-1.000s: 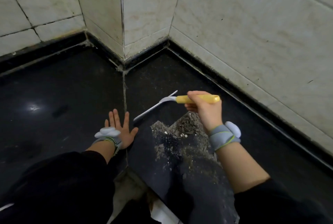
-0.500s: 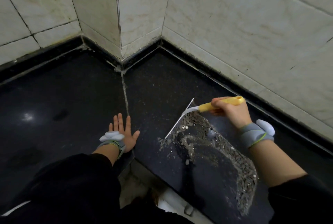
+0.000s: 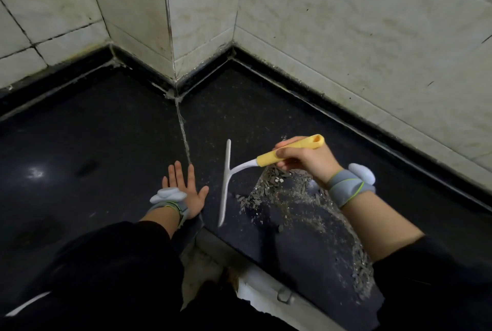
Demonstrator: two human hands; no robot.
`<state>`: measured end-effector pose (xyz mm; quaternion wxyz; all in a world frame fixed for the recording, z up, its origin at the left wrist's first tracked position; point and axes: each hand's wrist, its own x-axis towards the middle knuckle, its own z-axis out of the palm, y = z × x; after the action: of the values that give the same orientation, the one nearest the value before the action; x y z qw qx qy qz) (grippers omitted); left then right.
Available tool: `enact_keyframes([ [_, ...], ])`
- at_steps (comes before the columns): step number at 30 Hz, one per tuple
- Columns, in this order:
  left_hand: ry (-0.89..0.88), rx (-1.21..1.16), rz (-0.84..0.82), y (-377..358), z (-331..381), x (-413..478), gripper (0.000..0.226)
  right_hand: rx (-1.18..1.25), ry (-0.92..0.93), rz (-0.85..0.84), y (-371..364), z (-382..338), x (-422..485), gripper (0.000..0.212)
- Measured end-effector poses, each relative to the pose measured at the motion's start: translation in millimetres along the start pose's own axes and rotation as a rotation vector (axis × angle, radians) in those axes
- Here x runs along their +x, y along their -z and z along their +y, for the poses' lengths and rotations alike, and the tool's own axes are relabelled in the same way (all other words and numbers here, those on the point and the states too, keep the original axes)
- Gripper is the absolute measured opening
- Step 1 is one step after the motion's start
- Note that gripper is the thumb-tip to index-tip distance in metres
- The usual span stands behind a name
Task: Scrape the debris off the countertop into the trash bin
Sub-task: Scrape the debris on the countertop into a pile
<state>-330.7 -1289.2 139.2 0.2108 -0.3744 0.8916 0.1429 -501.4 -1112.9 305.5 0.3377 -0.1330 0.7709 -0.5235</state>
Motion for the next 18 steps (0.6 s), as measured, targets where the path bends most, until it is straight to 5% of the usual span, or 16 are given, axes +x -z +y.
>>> enact_keyframes([
  [9,-0.022,-0.014,-0.052,-1.3,-3.2,3.7,0.074,-0.08,-0.028,0.135,61.4,-7.8,-17.8,0.017],
  [18,-0.004,0.014,0.005,-2.9,-1.0,2.5,0.074,-0.025,-0.069,-0.083,17.1,8.4,-27.1,0.015],
])
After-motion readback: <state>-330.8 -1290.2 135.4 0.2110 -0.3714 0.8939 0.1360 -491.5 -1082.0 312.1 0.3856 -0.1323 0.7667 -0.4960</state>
